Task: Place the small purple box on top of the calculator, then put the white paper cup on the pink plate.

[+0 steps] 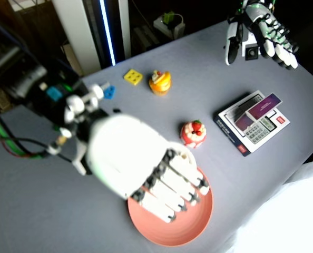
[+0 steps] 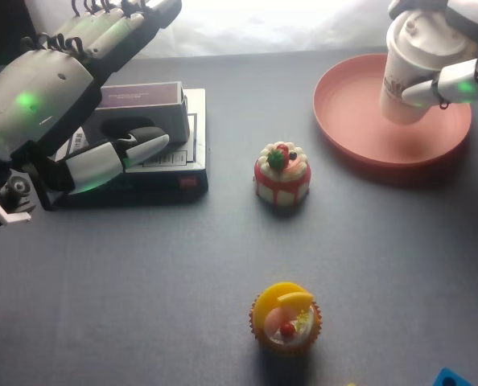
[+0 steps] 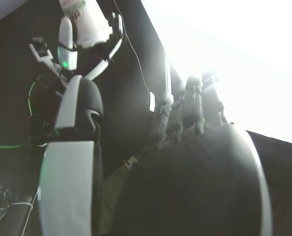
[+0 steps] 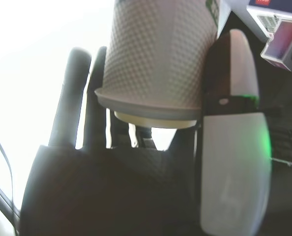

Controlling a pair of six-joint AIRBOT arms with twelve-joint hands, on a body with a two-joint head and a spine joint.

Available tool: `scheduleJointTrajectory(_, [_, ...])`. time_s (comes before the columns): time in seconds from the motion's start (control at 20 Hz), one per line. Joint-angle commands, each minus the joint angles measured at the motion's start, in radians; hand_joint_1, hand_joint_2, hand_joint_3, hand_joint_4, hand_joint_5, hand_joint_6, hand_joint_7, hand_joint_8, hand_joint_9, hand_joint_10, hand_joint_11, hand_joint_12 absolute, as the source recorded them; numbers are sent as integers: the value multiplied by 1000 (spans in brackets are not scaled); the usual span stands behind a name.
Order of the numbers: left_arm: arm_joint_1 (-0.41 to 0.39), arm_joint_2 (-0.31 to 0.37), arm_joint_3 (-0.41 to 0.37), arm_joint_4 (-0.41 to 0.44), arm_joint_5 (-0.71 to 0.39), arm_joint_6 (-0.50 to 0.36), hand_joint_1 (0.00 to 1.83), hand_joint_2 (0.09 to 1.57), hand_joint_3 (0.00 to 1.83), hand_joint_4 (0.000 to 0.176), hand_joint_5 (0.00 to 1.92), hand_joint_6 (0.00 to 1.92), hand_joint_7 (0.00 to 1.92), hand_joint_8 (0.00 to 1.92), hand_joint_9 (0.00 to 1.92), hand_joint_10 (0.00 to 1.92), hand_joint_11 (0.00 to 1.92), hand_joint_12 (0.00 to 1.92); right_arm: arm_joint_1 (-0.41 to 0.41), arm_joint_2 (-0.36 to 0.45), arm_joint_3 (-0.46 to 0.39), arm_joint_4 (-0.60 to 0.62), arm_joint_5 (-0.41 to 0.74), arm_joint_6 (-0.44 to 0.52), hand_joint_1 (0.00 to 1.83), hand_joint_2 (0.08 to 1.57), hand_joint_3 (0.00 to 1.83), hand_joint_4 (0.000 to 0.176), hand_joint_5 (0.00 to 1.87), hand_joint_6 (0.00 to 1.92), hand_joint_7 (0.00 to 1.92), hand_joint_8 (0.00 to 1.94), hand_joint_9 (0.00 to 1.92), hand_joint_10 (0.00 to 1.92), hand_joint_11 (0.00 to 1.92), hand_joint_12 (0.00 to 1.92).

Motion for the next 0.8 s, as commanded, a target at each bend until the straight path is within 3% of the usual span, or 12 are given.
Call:
scheduleJointTrajectory(0.0, [-13, -11, 2, 2, -131, -3, 1029, 1214, 0, 36, 45, 2, 0, 0, 0, 0, 0, 0, 15, -10, 19, 8, 103, -2, 1061, 1157, 0, 0, 156, 667, 344, 592, 340, 1265, 285, 1808])
scheduleJointTrajectory(0.05, [-12, -13, 3, 2, -132, -4, 1025, 1219, 3, 34, 46, 2, 0, 0, 0, 0, 0, 0, 15, -28, 41, 31, 87, -2, 1073, 1140, 0, 0, 172, 564, 383, 499, 357, 1276, 292, 1814])
scheduleJointTrajectory(0.15, [-12, -15, 5, 2, -137, -8, 1032, 1212, 0, 30, 57, 6, 0, 0, 0, 0, 0, 0, 14, -48, 61, 48, 70, -2, 1048, 1137, 0, 0, 181, 275, 345, 238, 237, 1029, 143, 1670])
scheduleJointTrajectory(0.2, [-12, -15, 5, 2, -139, -9, 1009, 1210, 0, 40, 57, 5, 0, 0, 0, 0, 0, 0, 14, -56, 69, 56, 63, -2, 1042, 1127, 0, 0, 189, 183, 327, 157, 182, 977, 93, 1662])
scheduleJointTrajectory(0.3, [-12, -16, 5, 2, -140, -12, 1025, 1204, 0, 32, 52, 2, 0, 0, 0, 0, 0, 0, 3, -72, 88, 78, 45, -2, 992, 1108, 0, 0, 125, 72, 227, 51, 58, 950, 7, 1664])
scheduleJointTrajectory(0.4, [-12, -20, 5, 2, -142, -13, 1070, 1195, 0, 14, 49, 3, 0, 0, 0, 0, 0, 0, 1, -72, 89, 82, 41, -2, 968, 1094, 0, 0, 25, 11, 85, 3, 1, 761, 0, 1528])
scheduleJointTrajectory(0.5, [-11, -20, 6, 2, -145, -16, 1060, 1206, 0, 26, 45, 1, 0, 0, 0, 0, 0, 0, 1, -72, 89, 82, 37, -2, 932, 1068, 0, 24, 0, 0, 2, 0, 0, 523, 0, 1316])
scheduleJointTrajectory(0.55, [-11, -20, 7, 2, -146, -17, 1031, 1218, 5, 20, 46, 1, 0, 0, 0, 0, 0, 0, 1, -72, 89, 82, 36, -2, 925, 1053, 0, 58, 0, 0, 0, 0, 0, 444, 0, 1307])
scheduleJointTrajectory(0.6, [-11, -20, 7, 2, -146, -17, 1009, 1222, 6, 27, 49, 2, 0, 0, 0, 0, 0, 0, 0, -72, 89, 82, 36, -2, 901, 1045, 0, 77, 0, 0, 0, 0, 0, 339, 0, 1219])
scheduleJointTrajectory(0.7, [-6, -20, 7, -1, -147, -20, 1025, 1219, 3, 26, 49, 2, 0, 0, 0, 0, 0, 0, -1, -72, 86, 82, 35, -2, 872, 1026, 0, 102, 0, 0, 0, 0, 0, 50, 0, 1031])
scheduleJointTrajectory(0.75, [-3, -21, 7, -3, -147, -21, 1041, 1217, 1, 31, 52, 3, 0, 0, 0, 0, 0, 0, -2, -72, 85, 81, 34, -2, 854, 1013, 0, 108, 0, 0, 0, 0, 0, 9, 0, 911])
